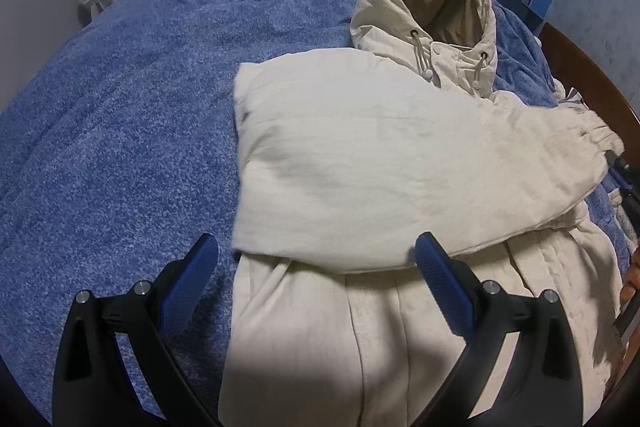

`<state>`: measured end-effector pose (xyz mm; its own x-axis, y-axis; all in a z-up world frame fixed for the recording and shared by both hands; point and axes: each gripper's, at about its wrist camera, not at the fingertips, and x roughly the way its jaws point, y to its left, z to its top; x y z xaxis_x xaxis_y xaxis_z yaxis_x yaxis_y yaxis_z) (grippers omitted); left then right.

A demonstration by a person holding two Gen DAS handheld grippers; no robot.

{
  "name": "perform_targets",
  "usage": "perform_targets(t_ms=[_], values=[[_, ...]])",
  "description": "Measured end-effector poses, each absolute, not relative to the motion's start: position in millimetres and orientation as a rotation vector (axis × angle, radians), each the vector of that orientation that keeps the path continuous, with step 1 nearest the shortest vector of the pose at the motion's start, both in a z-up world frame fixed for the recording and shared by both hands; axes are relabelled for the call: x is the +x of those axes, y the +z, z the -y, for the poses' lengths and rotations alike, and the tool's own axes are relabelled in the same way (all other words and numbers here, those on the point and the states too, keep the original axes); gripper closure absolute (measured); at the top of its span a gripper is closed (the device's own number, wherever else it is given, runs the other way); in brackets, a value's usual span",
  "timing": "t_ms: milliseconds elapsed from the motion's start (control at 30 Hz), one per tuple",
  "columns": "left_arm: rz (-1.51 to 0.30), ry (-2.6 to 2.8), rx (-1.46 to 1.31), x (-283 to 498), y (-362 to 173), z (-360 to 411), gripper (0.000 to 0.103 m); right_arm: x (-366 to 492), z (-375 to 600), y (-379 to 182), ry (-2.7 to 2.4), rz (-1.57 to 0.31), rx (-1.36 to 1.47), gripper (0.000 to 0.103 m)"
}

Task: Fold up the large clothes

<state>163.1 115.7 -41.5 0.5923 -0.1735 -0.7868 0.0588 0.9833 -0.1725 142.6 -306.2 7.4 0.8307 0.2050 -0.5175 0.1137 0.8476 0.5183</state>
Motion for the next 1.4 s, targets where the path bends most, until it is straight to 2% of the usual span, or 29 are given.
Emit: perform_targets(t_ms=[367,500,600,700,867,900,1167,1400], values=[[-0.958,-0.130,-0.116,167,-50,-115,0.009,165,320,-47,-0.064,-0.834,0.585,0.088],[-0.956,-0.115,-0.115,168,-51,-117,0.009,157,321,-41,-0.132,-0.813,0.564,0.067],[-0.909,-0.119,-0.120,166,-42,-119,0.009,150,326,-20,-0.173,-0.736,0.513,0.065],[-0.842,-0.177,-0.117,164,-32,-115,0.009,148,321,-4,-0.144,-0.680,0.454,0.058],[-0.815,-0.239,-0.044,168,-36,-96,0.009,160,290,-9,-0.049,-0.726,0.303,0.054],[-0.822,-0.250,-0.032,169,-40,-93,0.009,164,280,-13,-0.030,-0.752,0.241,0.051],[-0.884,-0.232,0.008,175,-61,-86,0.009,187,236,-30,0.070,-0.871,-0.095,0.049],[-0.913,-0.222,0.019,180,-74,-84,0.008,192,249,-52,0.084,-0.951,-0.017,0.048]])
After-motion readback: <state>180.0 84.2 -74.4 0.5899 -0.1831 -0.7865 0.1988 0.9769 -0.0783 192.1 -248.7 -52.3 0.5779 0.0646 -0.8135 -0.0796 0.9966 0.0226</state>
